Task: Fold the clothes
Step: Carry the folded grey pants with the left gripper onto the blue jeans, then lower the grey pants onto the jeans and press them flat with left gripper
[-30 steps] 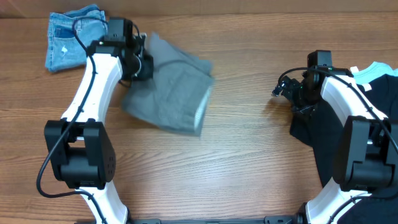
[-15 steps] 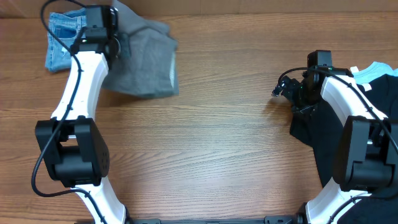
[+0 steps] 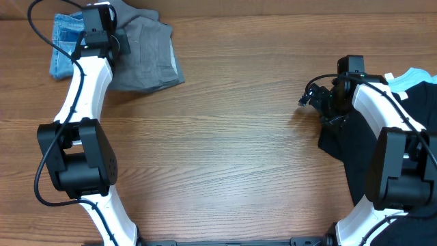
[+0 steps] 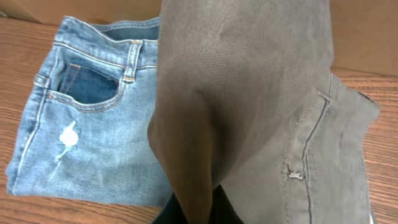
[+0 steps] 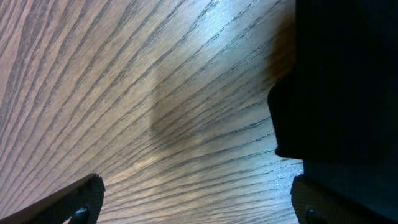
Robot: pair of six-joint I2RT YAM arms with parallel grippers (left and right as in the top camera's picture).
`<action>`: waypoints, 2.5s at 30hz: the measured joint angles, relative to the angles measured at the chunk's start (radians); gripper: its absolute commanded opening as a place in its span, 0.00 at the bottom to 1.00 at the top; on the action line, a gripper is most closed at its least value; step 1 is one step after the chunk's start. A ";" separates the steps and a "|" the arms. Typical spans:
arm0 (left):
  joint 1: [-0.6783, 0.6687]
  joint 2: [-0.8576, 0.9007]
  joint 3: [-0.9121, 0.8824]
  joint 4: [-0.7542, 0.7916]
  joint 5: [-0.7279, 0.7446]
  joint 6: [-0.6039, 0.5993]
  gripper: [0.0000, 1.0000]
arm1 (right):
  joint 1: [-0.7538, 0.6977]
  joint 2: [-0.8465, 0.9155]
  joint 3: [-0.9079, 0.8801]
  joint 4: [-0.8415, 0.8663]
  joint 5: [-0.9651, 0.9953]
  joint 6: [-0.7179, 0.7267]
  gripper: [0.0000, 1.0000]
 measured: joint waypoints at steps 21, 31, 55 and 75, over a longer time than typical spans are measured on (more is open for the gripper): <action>0.026 0.000 0.106 -0.030 -0.123 0.056 0.04 | 0.000 0.000 0.000 0.000 0.000 0.000 1.00; 0.098 0.000 0.106 -0.027 -0.123 0.064 0.05 | 0.000 0.000 0.000 0.000 0.000 0.000 1.00; 0.253 0.217 0.111 0.241 -0.165 0.116 1.00 | 0.000 0.000 0.000 0.000 0.000 0.000 1.00; 0.190 0.200 0.342 0.013 -0.010 0.060 0.04 | 0.000 0.000 0.000 0.000 0.000 0.000 1.00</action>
